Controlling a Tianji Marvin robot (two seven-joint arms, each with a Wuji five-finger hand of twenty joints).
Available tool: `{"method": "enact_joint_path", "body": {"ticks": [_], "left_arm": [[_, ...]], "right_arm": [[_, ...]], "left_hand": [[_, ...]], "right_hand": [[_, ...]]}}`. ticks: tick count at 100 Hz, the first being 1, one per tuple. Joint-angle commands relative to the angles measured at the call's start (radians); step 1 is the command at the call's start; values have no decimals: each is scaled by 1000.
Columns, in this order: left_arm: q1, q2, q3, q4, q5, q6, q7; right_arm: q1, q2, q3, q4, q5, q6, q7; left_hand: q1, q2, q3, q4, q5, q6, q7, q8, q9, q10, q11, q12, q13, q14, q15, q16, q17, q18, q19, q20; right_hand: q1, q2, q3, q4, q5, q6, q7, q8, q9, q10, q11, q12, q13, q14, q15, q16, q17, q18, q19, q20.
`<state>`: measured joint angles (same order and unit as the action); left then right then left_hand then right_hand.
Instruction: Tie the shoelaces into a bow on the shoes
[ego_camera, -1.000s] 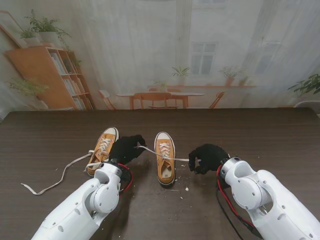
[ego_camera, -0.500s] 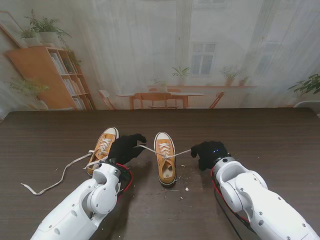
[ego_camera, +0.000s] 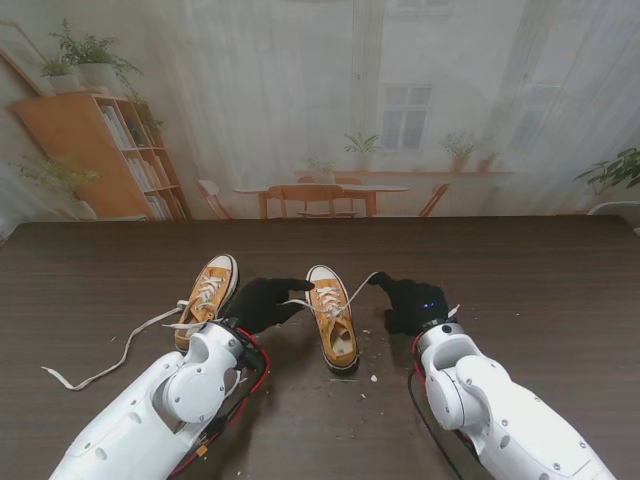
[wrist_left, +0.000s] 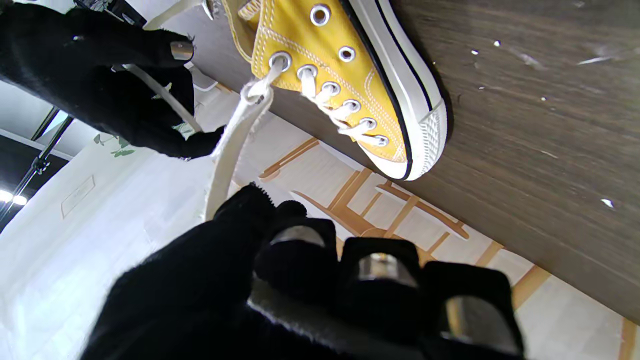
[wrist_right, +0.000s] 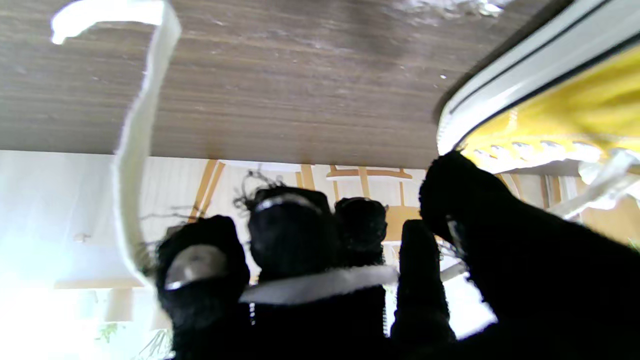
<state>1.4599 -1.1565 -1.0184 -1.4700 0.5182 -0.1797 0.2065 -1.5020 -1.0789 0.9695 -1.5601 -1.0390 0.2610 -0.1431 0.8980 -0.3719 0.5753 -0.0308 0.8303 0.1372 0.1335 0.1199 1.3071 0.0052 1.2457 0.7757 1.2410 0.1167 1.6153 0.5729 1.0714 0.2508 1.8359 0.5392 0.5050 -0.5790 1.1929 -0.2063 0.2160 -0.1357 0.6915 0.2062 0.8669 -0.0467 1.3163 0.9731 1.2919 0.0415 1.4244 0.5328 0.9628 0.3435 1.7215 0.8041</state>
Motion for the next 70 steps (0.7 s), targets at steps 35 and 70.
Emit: {"method": "enact_joint_path", "body": {"ticks": [35,70], "left_arm": [[-68,-20,74,51,-170,-22,-83],[-131,-40,143,117,-256,-37,-108]], "right_arm": [[-51,-12,50,10,-7,-163,-156],[-36,-22,49,53,-15,-242,-300]], "left_hand": [[-40,10,38,16,-41,46,-54,-28,42,28,-39,-13,30,46,-30,-28,5,-34,203,-32],[-69,-29,82,19,-122,94,-84,-37,25,39,-49,-11,30,52,-44,-31,4,-31,195,-40]], "right_hand": [[-115,36,-28,61,-37,-92,21,0,-98,37,-66,-67,-88,56,-94,-13,-120,28,-58,30],[-96,43,-26,33,2,-149,46,20,-38,28,-40,-83,-41,58,-91,-13,-69,39,-43,15]]}}
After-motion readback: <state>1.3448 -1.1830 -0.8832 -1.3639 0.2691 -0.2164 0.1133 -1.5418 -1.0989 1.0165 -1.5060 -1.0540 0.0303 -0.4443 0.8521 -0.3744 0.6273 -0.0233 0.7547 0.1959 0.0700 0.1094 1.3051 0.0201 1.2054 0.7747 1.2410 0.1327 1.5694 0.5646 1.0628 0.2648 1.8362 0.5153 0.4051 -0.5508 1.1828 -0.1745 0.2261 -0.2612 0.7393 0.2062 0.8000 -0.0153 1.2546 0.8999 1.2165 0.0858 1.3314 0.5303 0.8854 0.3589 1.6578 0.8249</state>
